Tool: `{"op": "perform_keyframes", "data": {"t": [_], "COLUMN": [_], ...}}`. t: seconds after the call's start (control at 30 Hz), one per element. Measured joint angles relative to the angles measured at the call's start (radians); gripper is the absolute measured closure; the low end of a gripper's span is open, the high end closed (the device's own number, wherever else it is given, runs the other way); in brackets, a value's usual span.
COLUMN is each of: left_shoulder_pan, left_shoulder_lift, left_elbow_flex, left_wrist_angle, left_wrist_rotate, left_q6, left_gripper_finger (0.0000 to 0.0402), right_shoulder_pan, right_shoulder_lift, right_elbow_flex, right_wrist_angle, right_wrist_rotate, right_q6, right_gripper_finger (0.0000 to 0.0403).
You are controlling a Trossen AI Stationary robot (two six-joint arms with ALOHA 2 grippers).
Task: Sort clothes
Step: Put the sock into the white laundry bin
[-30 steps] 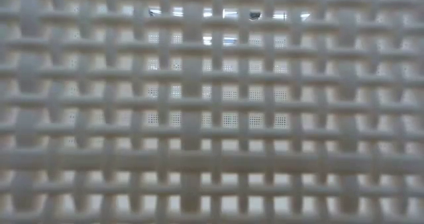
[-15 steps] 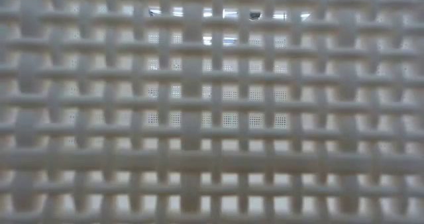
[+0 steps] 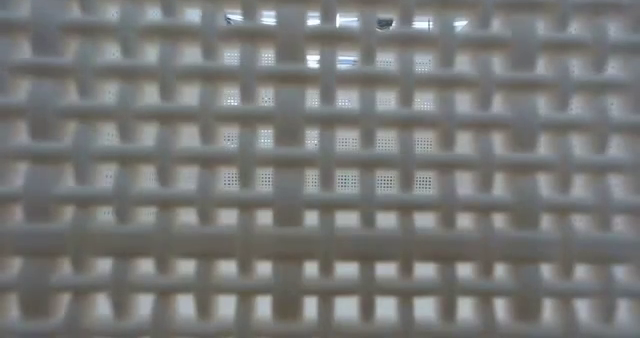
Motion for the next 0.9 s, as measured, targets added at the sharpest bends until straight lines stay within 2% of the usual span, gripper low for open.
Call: {"op": "perform_keyframes", "data": {"t": [0.13,0.4,0.57,0.63,0.77,0.9], "left_shoulder_pan": [0.000,0.000,0.000,0.000,0.010,0.046], "left_shoulder_lift": [0.000,0.000,0.000,0.000,0.000,0.000], "left_elbow_flex": [0.000,0.000,0.000,0.000,0.007,0.065], "left_wrist_angle": [0.002,-0.002,0.007,0.007,0.030,0.029], "left_wrist_rotate": [0.064,0.107,0.163,0.165,0.158,0.151], "left_q6": [-0.164,-0.279,-0.280,-0.267,-0.147,-0.091], "left_gripper_finger": [0.0219,0.0219,0.0219,0.0219,0.0219,0.0219], "right_shoulder_pan": [0.000,0.000,-0.001,-0.001,-0.002,-0.002], "right_shoulder_lift": [0.000,0.000,0.000,0.000,0.000,0.000], "right_elbow_flex": [0.000,0.000,0.000,0.000,0.000,0.000], "right_wrist_angle": [0.005,0.011,0.068,0.120,0.236,0.299], "right_wrist_rotate": [0.000,0.000,0.011,0.052,0.153,0.213], "right_q6": [0.020,0.139,0.180,0.180,0.144,0.117], "right_gripper_finger": [0.0183,0.0183,0.0183,0.0183,0.0183,0.0183]}}
